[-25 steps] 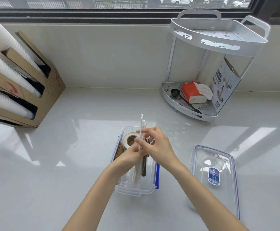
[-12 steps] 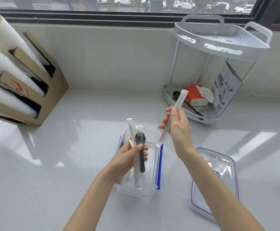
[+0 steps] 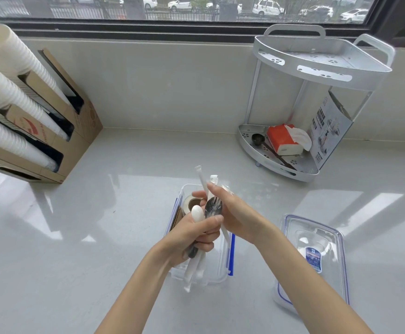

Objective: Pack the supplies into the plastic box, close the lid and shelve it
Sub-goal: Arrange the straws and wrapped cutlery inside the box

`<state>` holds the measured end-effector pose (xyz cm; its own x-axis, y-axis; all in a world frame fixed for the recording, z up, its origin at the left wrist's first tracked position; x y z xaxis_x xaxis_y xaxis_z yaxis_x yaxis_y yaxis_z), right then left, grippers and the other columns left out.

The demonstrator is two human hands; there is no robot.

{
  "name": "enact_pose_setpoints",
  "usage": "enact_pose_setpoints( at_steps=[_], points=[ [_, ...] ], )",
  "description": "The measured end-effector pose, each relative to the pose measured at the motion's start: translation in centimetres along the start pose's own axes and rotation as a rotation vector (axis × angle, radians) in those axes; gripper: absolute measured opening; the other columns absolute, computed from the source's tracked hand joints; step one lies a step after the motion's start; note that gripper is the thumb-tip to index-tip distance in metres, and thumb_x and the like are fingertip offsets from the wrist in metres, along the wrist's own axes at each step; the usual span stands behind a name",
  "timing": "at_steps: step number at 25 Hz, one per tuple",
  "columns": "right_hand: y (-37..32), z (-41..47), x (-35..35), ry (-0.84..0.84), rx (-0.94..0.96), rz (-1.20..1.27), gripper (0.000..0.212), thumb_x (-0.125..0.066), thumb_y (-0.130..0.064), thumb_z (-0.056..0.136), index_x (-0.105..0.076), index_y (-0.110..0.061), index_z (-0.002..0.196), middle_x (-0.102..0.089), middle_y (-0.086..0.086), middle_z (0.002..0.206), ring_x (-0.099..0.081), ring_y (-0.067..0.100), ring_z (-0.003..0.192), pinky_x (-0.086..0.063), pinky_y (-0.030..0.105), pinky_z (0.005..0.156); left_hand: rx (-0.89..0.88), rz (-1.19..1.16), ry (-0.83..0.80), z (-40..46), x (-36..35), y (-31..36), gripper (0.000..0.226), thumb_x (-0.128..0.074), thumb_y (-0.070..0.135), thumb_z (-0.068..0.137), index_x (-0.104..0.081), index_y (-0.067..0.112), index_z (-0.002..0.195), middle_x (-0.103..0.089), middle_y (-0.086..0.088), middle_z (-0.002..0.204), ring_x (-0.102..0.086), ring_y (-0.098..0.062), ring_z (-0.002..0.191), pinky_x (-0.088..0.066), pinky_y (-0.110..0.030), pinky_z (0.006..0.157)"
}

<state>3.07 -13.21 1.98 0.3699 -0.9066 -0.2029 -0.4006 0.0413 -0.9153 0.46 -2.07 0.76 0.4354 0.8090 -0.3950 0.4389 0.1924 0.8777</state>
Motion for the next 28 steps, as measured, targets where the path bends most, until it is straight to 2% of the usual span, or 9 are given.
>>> enact_pose_setpoints(
  at_steps=[3,6,8,10,11,14,17,24,28],
  points=[
    [-0.2,-0.3,0.1,0.017,0.03,-0.004,0.034,-0.038,-0.04,0.093,-0.058,-0.017,0.079,-0.057,-0.004,0.068,-0.058,0.006,0.06,-0.044,0.018,0.064,0.029,0.052,-0.004,-0.1,-0.4,0.1,0.022,-0.057,0.02,0.08,-0.039,0.017,0.069,-0.031,0.011,0.045,-0.023,0.0,0.035,-0.021,-0.01,0.033],
    [0.0,-0.3,0.0,0.099,0.08,0.015,0.04,-0.033,-0.04,0.095,-0.054,-0.017,0.07,-0.055,-0.002,0.066,-0.05,0.007,0.046,-0.041,0.013,0.045,0.009,0.07,0.014,-0.1,-0.6,0.2,0.017,-0.054,0.03,0.084,-0.052,0.015,0.076,-0.047,0.001,0.056,-0.033,-0.004,0.037,-0.029,-0.013,0.036],
    [0.3,-0.3,0.2,0.153,0.096,0.033,0.043,-0.032,-0.042,0.095,-0.056,-0.02,0.067,-0.057,0.0,0.072,-0.05,0.016,0.054,-0.045,0.021,0.054,-0.02,0.15,0.067,-0.1,-0.7,0.4,0.02,-0.047,0.031,0.09,-0.061,0.021,0.081,-0.055,-0.007,0.065,-0.044,-0.008,0.041,-0.037,-0.016,0.041],
    [0.4,-0.2,0.4,0.192,0.104,0.055,0.044,-0.031,-0.041,0.096,-0.055,-0.02,0.066,-0.059,0.0,0.075,-0.052,0.027,0.074,-0.042,0.036,0.074,-0.045,0.167,0.129,-0.2,-0.7,0.6,0.022,-0.041,0.025,0.094,-0.062,0.027,0.087,-0.065,-0.001,0.072,-0.056,-0.009,0.048,-0.044,-0.018,0.044],
    [0.4,-0.2,0.5,0.2,0.108,0.057,0.043,-0.031,-0.04,0.096,-0.054,-0.02,0.066,-0.06,-0.001,0.074,-0.053,0.026,0.078,-0.042,0.037,0.076,-0.052,0.16,0.142,-0.3,-0.8,0.6,0.023,-0.041,0.023,0.094,-0.062,0.031,0.089,-0.068,0.001,0.077,-0.061,-0.009,0.053,-0.047,-0.018,0.045],
    [0.4,-0.3,0.5,0.233,0.108,0.084,0.041,-0.032,-0.041,0.095,-0.053,-0.018,0.069,-0.064,-0.004,0.068,-0.059,0.017,0.069,-0.047,0.027,0.067,-0.056,0.184,0.157,-0.5,-1.3,0.7,0.022,-0.039,0.025,0.094,-0.059,0.034,0.098,-0.071,0.007,0.087,-0.07,-0.011,0.064,-0.052,-0.019,0.047],
    [0.7,-0.3,0.4,0.264,0.09,0.214,0.038,-0.036,-0.041,0.095,-0.054,-0.018,0.071,-0.061,-0.005,0.062,-0.058,0.013,0.064,-0.046,0.025,0.063,-0.049,0.172,0.191,-0.5,-1.5,0.7,0.017,-0.037,0.029,0.094,-0.053,0.026,0.102,-0.067,0.0,0.095,-0.071,-0.014,0.06,-0.052,-0.02,0.042],
    [0.7,-0.3,-0.4,0.44,0.062,0.1,0.036,-0.033,-0.042,0.095,-0.056,-0.023,0.076,-0.061,-0.003,0.068,-0.06,0.009,0.057,-0.051,0.028,0.059,-0.087,0.203,0.314,0.0,-1.0,0.3,0.026,-0.035,0.034,0.094,-0.044,0.01,0.103,-0.072,-0.005,0.084,-0.072,-0.022,0.065,-0.056,-0.027,0.047],
    [-0.3,0.1,0.1,0.676,0.316,0.059,0.034,-0.03,-0.034,0.097,-0.05,-0.021,0.073,-0.041,-0.004,0.06,-0.044,0.009,0.054,-0.04,0.024,0.058,-0.174,0.143,0.504,0.0,0.1,0.4,0.019,-0.033,0.03,0.095,-0.041,0.018,0.083,-0.07,-0.008,0.08,-0.071,-0.017,0.061,-0.056,-0.026,0.048]
  ],
)
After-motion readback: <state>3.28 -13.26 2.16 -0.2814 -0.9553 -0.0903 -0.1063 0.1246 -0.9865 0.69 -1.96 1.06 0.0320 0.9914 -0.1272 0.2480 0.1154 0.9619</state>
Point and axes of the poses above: each hand's wrist, its own z-axis towards the middle knuckle, its own x-axis out of the back of the hand, y = z × x, the point moved 2 cm from there along z, towards the middle knuckle
